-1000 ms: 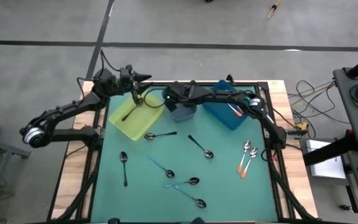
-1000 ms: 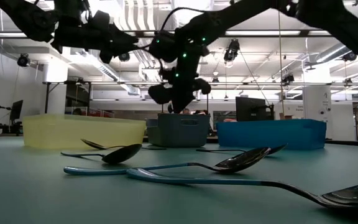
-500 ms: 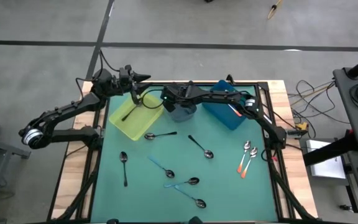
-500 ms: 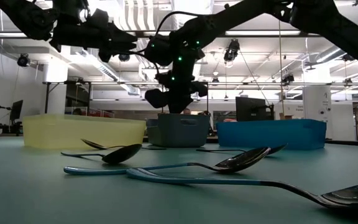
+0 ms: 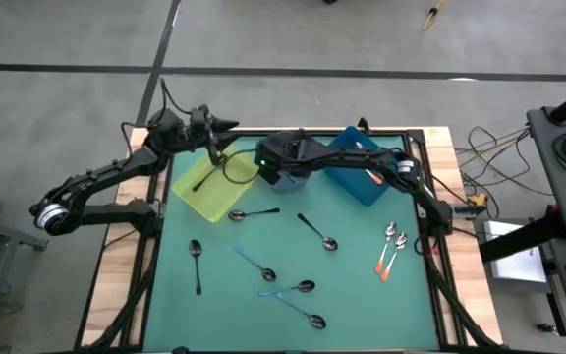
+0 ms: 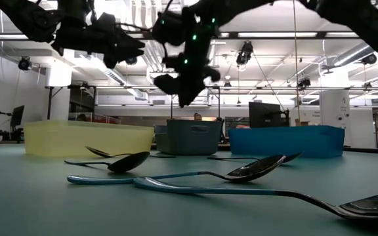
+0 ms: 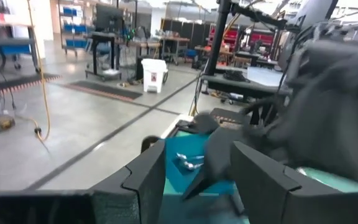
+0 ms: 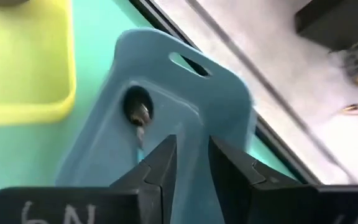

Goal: Sort silverware by color (type)
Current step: Put the black spoon into the yellow bin

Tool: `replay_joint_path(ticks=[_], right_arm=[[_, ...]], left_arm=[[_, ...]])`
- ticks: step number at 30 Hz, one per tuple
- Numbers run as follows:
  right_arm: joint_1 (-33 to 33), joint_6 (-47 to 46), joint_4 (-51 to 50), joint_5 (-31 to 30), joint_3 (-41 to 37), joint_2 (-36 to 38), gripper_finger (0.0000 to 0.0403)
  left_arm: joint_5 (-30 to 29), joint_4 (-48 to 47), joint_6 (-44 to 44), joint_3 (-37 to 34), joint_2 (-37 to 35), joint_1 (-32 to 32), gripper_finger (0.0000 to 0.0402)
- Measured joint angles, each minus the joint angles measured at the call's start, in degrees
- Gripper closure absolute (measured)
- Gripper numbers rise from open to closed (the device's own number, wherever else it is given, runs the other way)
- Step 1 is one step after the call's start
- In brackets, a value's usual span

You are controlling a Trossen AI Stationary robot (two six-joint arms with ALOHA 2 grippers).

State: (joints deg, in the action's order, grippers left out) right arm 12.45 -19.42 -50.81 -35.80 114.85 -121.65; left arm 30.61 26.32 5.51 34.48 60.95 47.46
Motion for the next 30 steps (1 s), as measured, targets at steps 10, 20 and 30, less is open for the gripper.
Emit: replay_joint_path(ticks=[10,20,30], right_arm=[[-9.11,-3.32,-13.18,-12.25,-7.46,8.77,0.0332],[-14.36,-6.72,-1.00,-12.41,-30.75,25.48,0.0329],[-16.86,0.02,24.86,-11.80,-53.64,42.92,0.0342]], left_arm=[[1.43,-6.34,3.95,-2.30,0.15,-2.87,0.0240],[1.55,-6.32,9.59,-5.16,0.07,-13.32,0.0240],[1.37,-6.29,13.69,-5.16,0.11,-23.84,0.0240]])
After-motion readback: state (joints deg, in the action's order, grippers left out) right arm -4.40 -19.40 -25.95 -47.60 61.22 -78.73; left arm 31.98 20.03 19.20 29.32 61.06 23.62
